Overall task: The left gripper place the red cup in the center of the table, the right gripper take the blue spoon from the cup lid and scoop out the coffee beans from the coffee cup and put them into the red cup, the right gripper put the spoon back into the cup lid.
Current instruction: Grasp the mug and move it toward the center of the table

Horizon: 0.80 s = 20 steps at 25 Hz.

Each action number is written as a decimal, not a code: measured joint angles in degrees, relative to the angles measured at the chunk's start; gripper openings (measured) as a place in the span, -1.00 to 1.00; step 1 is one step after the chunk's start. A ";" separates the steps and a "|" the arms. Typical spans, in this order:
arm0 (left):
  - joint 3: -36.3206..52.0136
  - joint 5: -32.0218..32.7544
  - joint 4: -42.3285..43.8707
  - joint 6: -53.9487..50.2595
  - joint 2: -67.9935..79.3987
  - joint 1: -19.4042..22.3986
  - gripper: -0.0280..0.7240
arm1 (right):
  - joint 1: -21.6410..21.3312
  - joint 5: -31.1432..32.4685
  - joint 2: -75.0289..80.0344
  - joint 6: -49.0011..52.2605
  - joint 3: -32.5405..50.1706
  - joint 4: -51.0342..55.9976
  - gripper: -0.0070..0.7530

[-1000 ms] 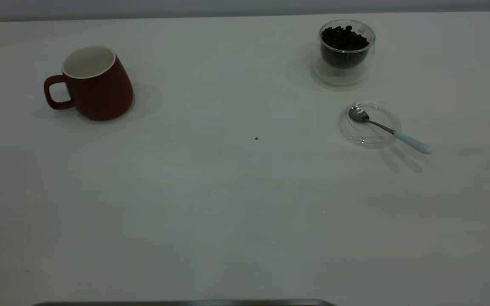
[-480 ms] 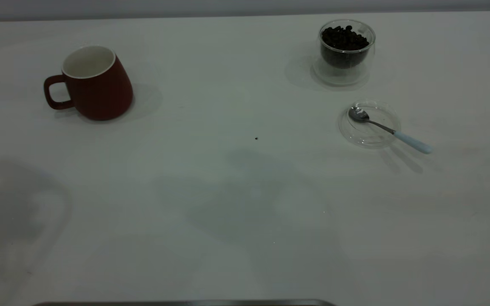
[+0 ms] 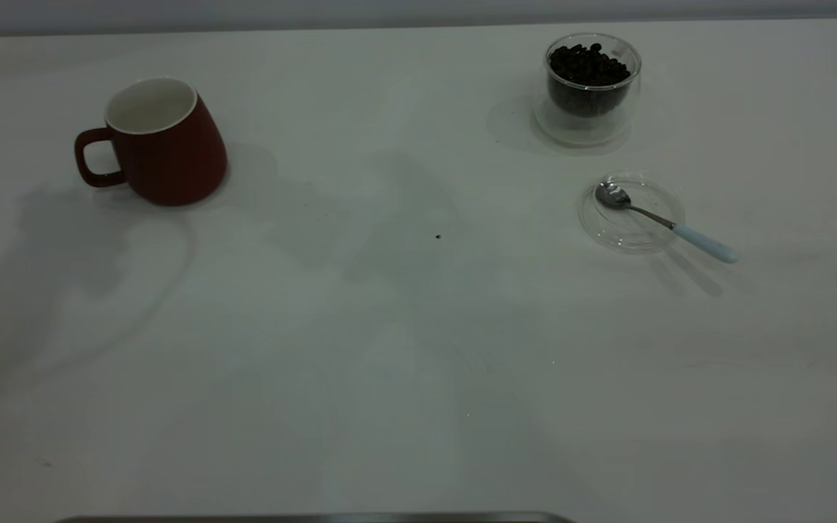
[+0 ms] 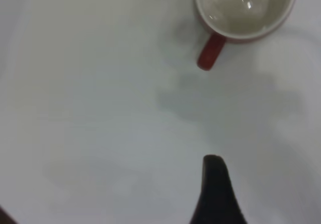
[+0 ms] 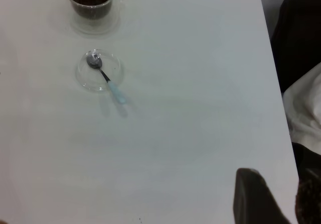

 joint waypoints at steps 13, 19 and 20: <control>-0.39 -9.36 13.46 7.26 17.81 0.00 0.64 | 0.00 0.00 0.00 0.00 0.00 0.00 -0.34; -0.45 -17.97 15.30 7.31 20.32 0.00 0.64 | 0.00 0.00 0.00 0.00 0.00 0.00 -0.34; -0.76 -18.75 15.38 7.33 20.84 0.00 0.64 | 0.00 0.00 0.00 0.00 0.00 0.00 -0.34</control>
